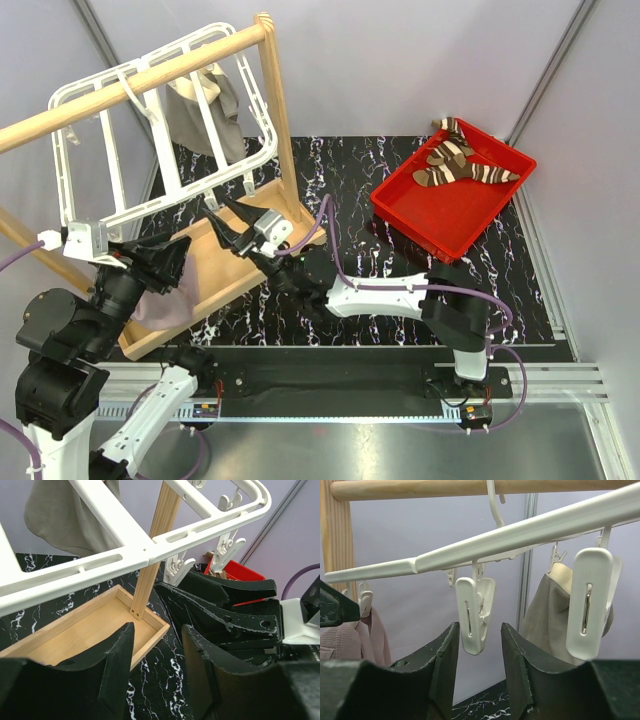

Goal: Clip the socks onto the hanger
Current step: Open the clamp at the hanger.

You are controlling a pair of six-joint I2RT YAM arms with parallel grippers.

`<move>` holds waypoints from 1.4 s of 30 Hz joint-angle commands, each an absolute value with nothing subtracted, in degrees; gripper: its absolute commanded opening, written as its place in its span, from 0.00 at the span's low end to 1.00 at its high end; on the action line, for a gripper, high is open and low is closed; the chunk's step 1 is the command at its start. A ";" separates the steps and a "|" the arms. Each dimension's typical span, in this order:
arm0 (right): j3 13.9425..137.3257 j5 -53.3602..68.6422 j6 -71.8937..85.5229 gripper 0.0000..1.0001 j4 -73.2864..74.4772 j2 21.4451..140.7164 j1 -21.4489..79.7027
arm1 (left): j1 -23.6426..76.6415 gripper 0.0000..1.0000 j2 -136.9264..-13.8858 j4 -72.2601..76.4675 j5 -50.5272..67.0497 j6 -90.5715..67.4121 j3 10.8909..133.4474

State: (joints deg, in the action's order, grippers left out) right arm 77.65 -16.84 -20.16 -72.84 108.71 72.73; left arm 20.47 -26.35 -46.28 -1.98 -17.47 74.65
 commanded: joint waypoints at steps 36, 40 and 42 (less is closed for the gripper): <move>91.23 51.12 39.01 0.00 -37.79 99.93 52.83 | 20.65 0.60 -36.21 -40.52 14.33 -46.14 80.68; 92.80 57.29 46.48 0.00 -41.48 101.68 52.29 | 20.65 0.60 -35.95 -41.83 10.20 -47.11 81.74; 93.60 59.75 47.81 0.00 -41.48 102.48 52.29 | 20.65 0.60 -36.04 -43.41 7.49 -47.20 82.52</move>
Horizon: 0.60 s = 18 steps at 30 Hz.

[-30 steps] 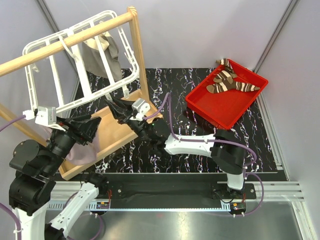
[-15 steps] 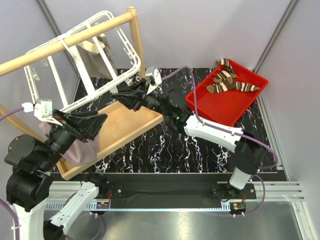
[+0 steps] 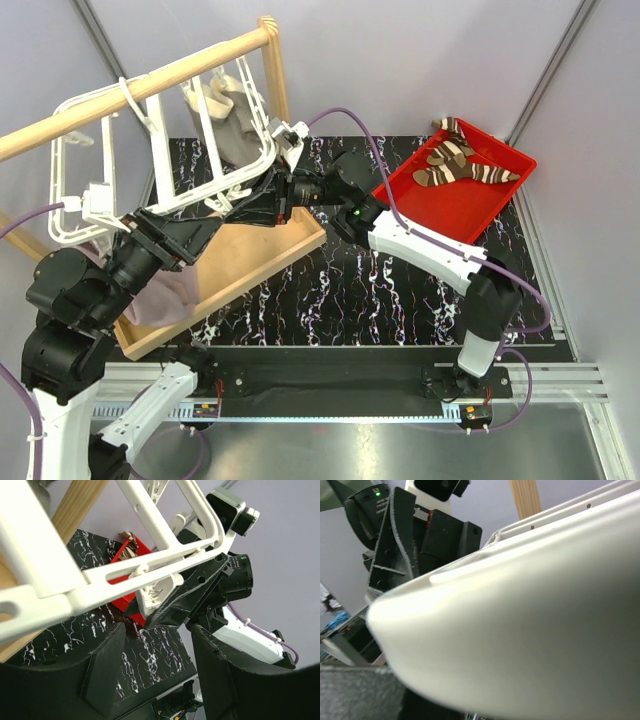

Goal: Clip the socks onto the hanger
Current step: Open the clamp at the hanger.

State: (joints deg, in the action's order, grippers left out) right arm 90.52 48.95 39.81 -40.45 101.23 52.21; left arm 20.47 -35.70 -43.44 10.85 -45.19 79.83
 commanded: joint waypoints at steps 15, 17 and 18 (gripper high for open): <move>94.22 54.15 41.49 0.00 -32.61 102.30 52.29 | 20.57 0.59 -37.44 -38.15 0.18 -53.79 77.70; 94.31 53.79 41.40 0.00 -32.52 102.66 52.47 | 20.65 0.59 -37.79 -38.41 0.09 -53.70 77.96; 94.39 53.27 41.31 0.00 -32.35 102.74 52.47 | 20.65 0.58 -38.14 -38.58 -1.83 -53.79 78.05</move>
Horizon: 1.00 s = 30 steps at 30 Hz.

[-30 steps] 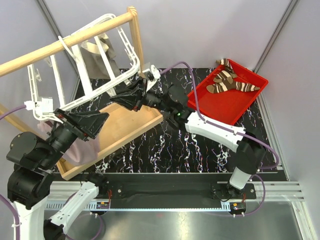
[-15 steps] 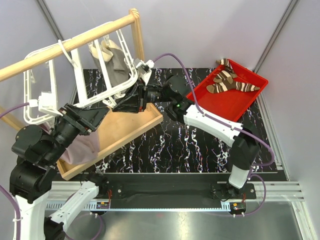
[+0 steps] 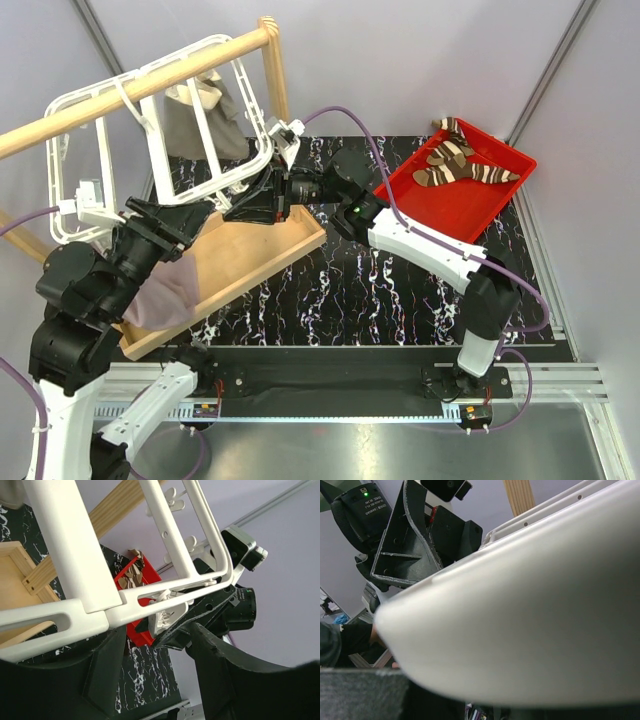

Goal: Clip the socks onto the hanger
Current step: Open the clamp at the hanger.

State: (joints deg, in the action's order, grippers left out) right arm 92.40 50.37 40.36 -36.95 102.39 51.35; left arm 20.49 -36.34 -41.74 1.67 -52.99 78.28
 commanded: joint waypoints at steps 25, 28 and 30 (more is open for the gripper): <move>102.04 44.39 30.76 0.00 -12.66 105.65 54.84 | 24.70 0.56 -40.34 -34.46 -9.66 -48.08 75.68; 101.52 43.60 29.97 0.00 -11.96 104.68 55.02 | 24.79 0.52 -40.69 -33.58 -10.63 -47.55 75.23; 101.25 43.42 29.62 0.00 -11.60 104.42 54.84 | 24.96 0.49 -41.39 -33.92 -11.25 -47.11 75.67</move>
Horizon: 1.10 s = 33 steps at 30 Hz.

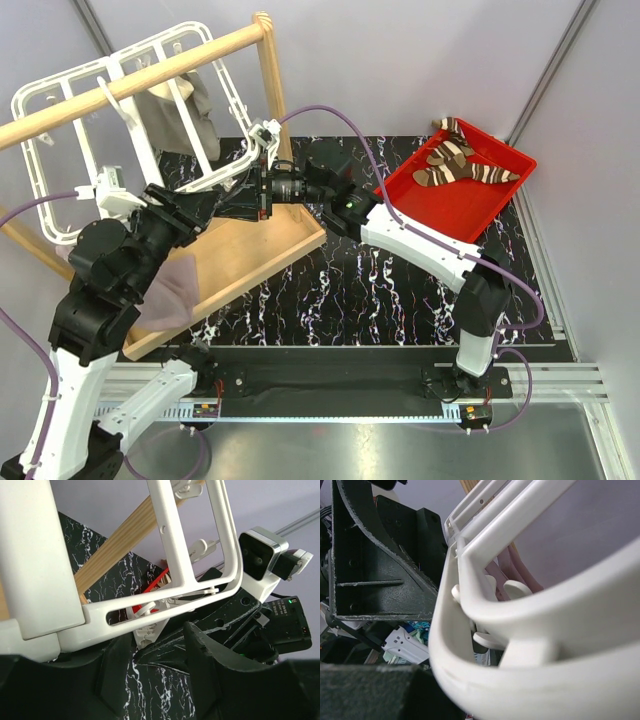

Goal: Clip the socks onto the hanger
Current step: Open the clamp at the hanger.

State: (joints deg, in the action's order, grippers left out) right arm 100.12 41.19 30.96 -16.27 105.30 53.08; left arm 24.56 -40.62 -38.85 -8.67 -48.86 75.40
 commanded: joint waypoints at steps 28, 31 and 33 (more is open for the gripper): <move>97.39 31.03 13.28 0.82 7.20 93.26 54.49 | 28.92 0.00 -43.16 -35.42 -15.12 -44.82 77.35; 95.28 28.66 13.27 0.83 7.74 90.80 53.09 | 29.00 0.00 -42.45 -35.59 -15.12 -45.79 77.34; 93.44 28.74 14.41 0.78 4.32 90.35 53.00 | 28.92 0.00 -42.28 -36.12 -15.55 -46.93 77.87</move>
